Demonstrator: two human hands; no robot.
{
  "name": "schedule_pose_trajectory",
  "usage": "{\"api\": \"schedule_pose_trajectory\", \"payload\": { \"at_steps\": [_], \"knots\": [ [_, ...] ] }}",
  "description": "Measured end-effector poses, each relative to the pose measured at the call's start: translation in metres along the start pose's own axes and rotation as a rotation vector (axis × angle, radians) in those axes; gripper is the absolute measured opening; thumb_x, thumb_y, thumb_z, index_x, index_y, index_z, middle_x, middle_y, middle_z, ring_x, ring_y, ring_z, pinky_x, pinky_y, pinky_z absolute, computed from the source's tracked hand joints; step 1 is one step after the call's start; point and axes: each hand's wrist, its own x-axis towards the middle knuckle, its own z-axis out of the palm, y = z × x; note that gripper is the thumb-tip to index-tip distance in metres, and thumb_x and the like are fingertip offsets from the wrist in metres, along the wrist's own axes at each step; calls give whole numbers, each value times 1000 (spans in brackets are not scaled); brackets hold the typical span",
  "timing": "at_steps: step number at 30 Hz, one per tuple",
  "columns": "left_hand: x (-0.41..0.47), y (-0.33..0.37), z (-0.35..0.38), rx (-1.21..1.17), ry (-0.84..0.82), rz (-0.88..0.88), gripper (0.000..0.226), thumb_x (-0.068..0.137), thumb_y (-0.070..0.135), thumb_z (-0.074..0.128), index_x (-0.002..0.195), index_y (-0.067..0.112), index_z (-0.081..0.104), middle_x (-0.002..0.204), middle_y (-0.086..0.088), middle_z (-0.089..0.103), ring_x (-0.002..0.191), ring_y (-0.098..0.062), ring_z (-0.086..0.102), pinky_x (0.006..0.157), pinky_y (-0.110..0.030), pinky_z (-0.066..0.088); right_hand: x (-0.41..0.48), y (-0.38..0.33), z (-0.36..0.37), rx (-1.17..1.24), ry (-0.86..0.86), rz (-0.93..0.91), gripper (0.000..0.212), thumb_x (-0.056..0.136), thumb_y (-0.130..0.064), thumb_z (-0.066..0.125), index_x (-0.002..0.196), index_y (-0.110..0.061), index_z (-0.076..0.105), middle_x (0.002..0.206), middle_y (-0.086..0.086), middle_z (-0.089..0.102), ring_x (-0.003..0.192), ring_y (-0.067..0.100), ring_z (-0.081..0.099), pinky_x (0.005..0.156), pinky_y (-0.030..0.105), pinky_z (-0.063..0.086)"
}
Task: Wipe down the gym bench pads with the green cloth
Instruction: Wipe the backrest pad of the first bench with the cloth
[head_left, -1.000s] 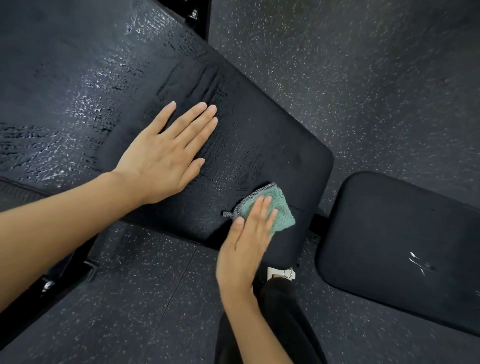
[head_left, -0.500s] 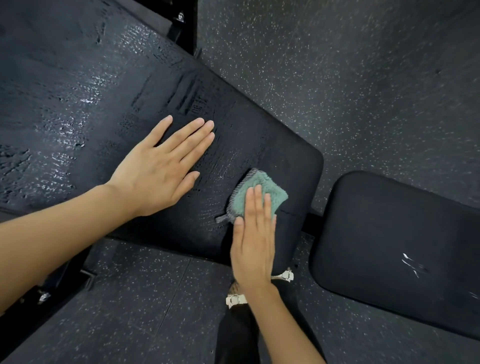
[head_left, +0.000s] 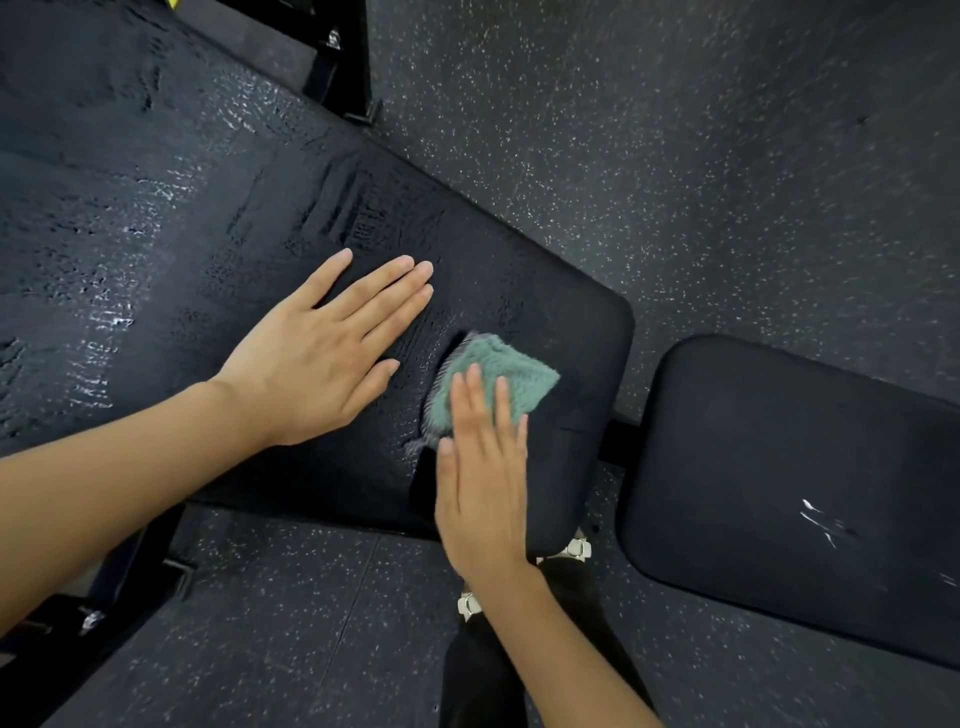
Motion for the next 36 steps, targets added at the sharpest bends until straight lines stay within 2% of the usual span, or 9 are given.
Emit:
{"api": "schedule_pose_trajectory", "payload": {
  "at_steps": [2, 5, 9, 13, 18, 23, 26, 31, 36],
  "knots": [
    [3, 0, 0, 1, -12, 13, 65, 101, 38, 20, 156, 1, 19, 165, -13, 12, 153, -26, 12, 122, -53, 15, -4, 5, -1, -56, -33, -73, 52, 105, -30, 24, 156, -26, 13, 163, -11, 9, 151, 14, -1, 122, 36, -2],
    [7, 1, 1, 0, -22, 26, 66, 101, 38, 19, 156, 2, 18, 166, -12, 11, 153, -25, 11, 122, -52, 15, 4, 19, -7, -133, -49, -84, 53, 105, -29, 24, 156, -26, 13, 164, -11, 8, 151, 12, 1, 122, 36, 0],
    [12, 2, 3, -8, -27, 41, 66, 101, 39, 19, 156, 3, 17, 166, -12, 11, 153, -25, 12, 122, -52, 14, 22, 36, -18, -179, -33, -3, 55, 103, -31, 22, 155, -30, 5, 163, -14, 3, 151, 8, -4, 121, 35, -5],
    [17, 4, 4, -9, -33, 53, 66, 102, 39, 17, 157, 3, 16, 166, -12, 11, 153, -25, 12, 123, -52, 13, 41, 53, -28, -212, 25, 97, 56, 102, -31, 16, 156, -23, 9, 164, -9, 5, 151, 10, -2, 122, 40, -3],
    [24, 6, 5, -22, -36, 49, 66, 101, 39, 17, 157, 4, 16, 166, -11, 10, 154, -24, 11, 123, -52, 13, 40, 27, -12, -142, 106, 195, 57, 101, -29, 16, 156, -16, 12, 164, -3, 6, 152, 18, -1, 123, 40, -1],
    [31, 9, 6, -25, -42, 44, 66, 101, 39, 17, 157, 5, 15, 166, -10, 9, 154, -23, 9, 123, -51, 12, 9, 1, -4, -26, 41, 97, 54, 104, -26, 22, 156, -18, 9, 165, -3, 5, 152, 17, -5, 122, 35, 1],
    [34, 9, 7, -29, -49, 44, 66, 101, 39, 17, 157, 5, 15, 166, -10, 9, 154, -22, 9, 123, -51, 11, -1, 5, -4, -41, -16, 42, 55, 104, -29, 23, 156, -20, 10, 165, -6, 4, 152, 17, -4, 121, 36, 4],
    [38, 10, 8, -25, -51, 50, 66, 101, 40, 17, 157, 5, 13, 166, -10, 8, 154, -22, 8, 124, -51, 10, 30, 21, -14, -82, -32, 39, 56, 103, -36, 21, 156, -28, 3, 164, -13, -6, 150, 11, -10, 120, 33, -2],
    [42, 11, 8, -25, -60, 47, 67, 101, 41, 17, 157, 5, 12, 166, -10, 7, 154, -22, 7, 123, -51, 11, 62, 34, -30, -176, 32, 122, 63, 98, -44, 23, 157, -28, 7, 164, -12, -2, 150, 8, -2, 109, 29, 10]
  ]
}}
